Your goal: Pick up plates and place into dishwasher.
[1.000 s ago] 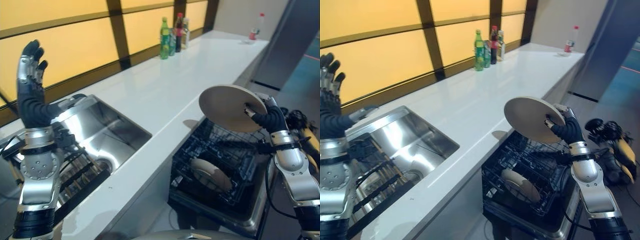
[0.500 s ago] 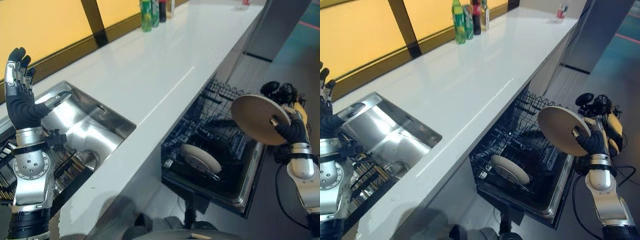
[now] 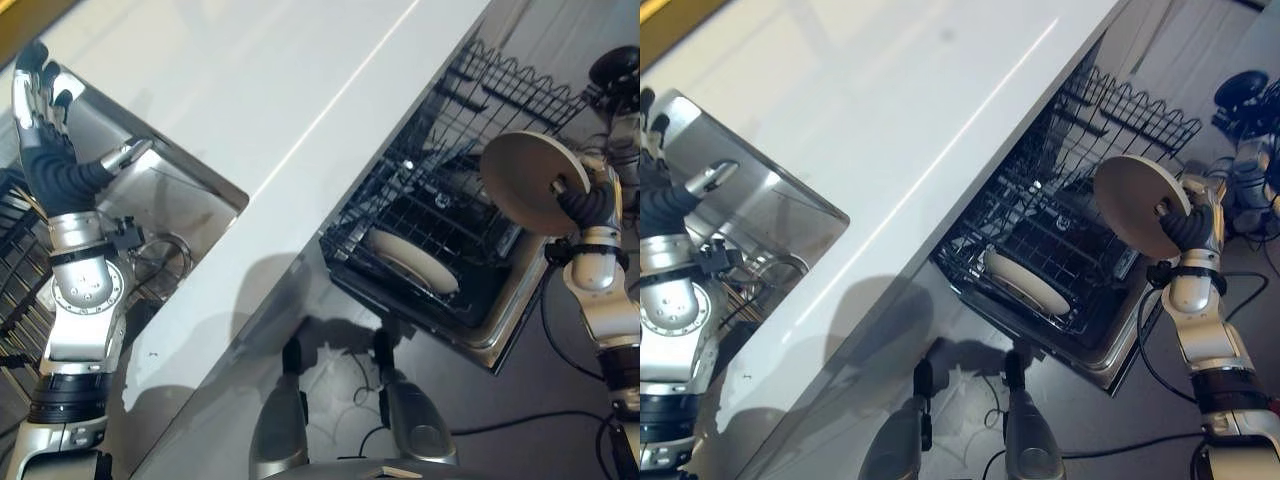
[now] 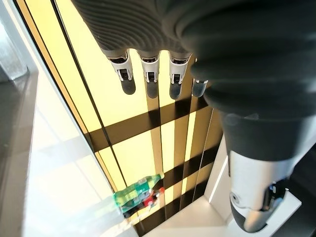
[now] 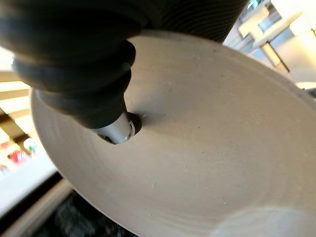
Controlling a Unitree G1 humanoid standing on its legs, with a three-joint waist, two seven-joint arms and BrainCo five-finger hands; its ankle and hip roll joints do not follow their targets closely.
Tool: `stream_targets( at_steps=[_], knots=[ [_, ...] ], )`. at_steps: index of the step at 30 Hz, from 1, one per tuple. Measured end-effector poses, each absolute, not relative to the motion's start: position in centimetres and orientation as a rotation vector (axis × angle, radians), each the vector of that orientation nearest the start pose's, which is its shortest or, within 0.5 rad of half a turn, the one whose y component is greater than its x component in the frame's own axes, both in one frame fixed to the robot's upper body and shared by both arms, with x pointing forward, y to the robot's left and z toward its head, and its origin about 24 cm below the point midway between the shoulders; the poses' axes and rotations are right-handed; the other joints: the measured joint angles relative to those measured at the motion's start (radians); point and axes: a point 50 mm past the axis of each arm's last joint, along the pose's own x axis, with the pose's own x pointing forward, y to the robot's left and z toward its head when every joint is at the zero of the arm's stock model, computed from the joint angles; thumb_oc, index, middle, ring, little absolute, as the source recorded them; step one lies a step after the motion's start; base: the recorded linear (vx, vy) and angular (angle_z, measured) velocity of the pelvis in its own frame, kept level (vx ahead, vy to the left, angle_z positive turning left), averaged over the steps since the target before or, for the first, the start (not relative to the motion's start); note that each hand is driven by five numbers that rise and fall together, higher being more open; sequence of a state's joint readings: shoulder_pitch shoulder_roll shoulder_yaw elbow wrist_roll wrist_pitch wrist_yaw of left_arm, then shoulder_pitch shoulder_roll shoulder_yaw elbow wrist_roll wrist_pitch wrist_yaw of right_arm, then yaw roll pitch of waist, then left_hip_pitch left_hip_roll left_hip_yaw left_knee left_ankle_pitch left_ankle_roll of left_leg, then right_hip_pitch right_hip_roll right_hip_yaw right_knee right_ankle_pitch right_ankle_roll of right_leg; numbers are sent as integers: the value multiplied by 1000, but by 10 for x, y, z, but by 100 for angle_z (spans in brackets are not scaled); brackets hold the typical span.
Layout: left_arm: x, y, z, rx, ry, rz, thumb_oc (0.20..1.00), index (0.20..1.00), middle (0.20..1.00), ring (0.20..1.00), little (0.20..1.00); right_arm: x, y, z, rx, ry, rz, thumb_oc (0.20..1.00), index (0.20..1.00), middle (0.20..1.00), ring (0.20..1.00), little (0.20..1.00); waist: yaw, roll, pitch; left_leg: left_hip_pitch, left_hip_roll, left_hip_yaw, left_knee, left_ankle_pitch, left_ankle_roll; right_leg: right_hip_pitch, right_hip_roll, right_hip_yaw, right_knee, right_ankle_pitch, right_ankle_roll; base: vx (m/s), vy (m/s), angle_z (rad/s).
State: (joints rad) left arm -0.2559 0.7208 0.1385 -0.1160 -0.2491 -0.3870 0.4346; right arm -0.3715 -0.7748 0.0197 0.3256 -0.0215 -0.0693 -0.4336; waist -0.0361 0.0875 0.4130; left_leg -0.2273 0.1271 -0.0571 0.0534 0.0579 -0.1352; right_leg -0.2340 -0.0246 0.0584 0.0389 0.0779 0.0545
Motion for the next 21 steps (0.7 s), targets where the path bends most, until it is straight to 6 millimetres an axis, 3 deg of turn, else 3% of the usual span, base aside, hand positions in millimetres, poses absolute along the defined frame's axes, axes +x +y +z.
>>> stream_targets(
  at_steps=[8,21],
  knots=[
    [259,267,250,274,-947,394,1000,1000,1000,1000,1000,320,-317,180,-656,-340,-533,200,200,200,200,200,9,27,39,-34,-2,-6,10,3,-1,-56,0,-5,61,-25,-2,-24,-56,1],
    [264,268,254,322,-934,381,1000,1000,1000,1000,1000,318,-325,186,-661,-357,-543,200,200,200,200,200,29,26,41,-62,-1,-38,27,9,-5,-63,1,-39,73,-27,-5,17,-59,6]
  ],
)
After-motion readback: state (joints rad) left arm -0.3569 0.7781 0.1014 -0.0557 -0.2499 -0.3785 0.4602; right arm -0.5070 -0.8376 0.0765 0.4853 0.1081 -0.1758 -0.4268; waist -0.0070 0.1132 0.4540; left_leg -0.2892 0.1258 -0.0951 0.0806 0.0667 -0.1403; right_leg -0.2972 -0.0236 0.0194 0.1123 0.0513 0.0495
